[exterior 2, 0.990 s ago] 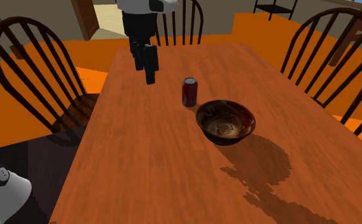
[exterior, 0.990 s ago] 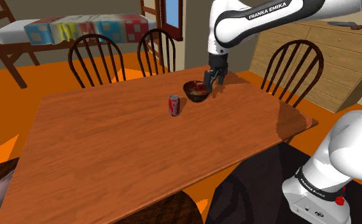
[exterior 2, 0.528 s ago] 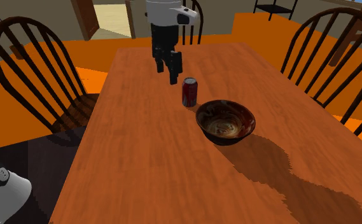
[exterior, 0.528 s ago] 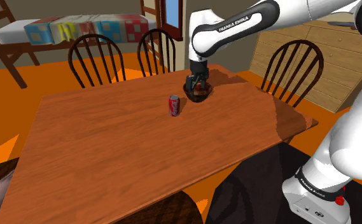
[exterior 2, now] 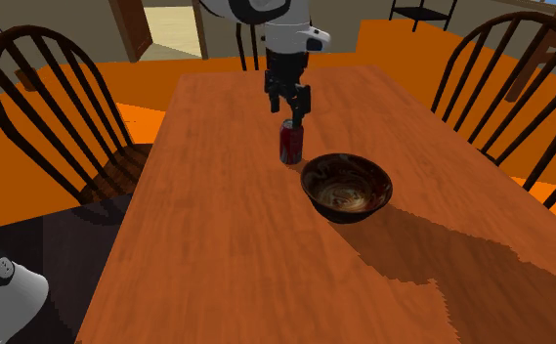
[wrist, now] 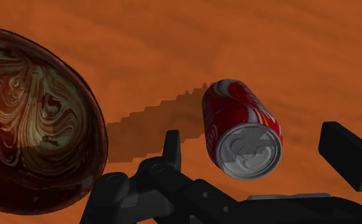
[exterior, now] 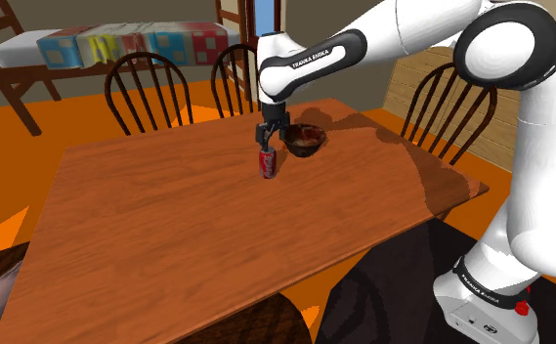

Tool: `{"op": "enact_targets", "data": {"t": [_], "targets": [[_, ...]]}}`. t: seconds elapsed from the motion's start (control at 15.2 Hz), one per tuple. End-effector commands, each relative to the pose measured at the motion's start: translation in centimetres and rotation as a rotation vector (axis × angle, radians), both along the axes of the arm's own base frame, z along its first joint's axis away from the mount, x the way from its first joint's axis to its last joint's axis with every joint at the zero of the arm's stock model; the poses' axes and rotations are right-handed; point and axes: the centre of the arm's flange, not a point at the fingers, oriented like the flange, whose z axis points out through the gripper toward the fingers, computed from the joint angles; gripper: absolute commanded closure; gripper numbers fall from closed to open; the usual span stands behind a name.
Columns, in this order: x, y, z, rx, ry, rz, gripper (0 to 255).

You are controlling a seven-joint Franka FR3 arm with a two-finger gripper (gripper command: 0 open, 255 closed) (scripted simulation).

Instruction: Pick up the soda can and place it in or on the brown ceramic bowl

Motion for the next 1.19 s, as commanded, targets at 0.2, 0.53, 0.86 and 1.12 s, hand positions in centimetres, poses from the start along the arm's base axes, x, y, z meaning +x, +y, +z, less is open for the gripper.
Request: {"op": "enact_targets", "data": {"t": [0.2, 0.53, 0.86, 1.12], "targets": [[1.4, 0.8, -2.8, 0.002, -0.005, 0.009, 0], [1.4, 0.8, -5.2, 0.002, -0.005, 0.009, 0], [1.4, 0.8, -5.2, 0.002, -0.005, 0.009, 0], [1.4, 0.8, -5.2, 0.002, -0.005, 0.009, 255]]}}
